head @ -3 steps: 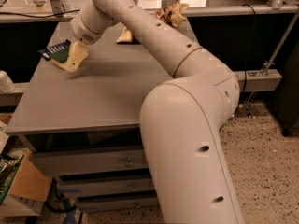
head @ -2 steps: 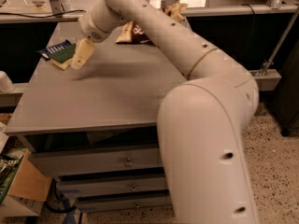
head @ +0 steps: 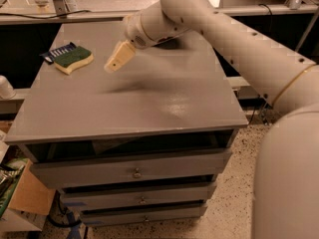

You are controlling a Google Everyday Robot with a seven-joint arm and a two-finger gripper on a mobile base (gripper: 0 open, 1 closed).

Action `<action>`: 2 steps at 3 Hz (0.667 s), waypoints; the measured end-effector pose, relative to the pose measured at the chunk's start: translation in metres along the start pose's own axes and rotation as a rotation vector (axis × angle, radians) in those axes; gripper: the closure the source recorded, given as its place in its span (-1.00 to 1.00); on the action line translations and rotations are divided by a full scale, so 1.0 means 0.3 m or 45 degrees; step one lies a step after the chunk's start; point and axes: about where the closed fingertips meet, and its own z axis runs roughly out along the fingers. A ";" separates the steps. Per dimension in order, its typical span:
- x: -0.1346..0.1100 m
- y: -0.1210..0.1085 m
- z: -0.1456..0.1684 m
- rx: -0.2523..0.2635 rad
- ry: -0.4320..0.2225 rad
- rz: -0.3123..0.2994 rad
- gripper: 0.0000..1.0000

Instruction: Move sponge near rxbar blueberry

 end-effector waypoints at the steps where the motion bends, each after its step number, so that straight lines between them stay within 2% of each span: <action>1: 0.191 0.033 -0.212 0.117 0.038 0.121 -1.00; 2: 0.191 0.033 -0.212 0.117 0.038 0.121 -1.00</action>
Offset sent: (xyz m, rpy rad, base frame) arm -0.0208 -0.0570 -0.0033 0.0231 0.0097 -0.0982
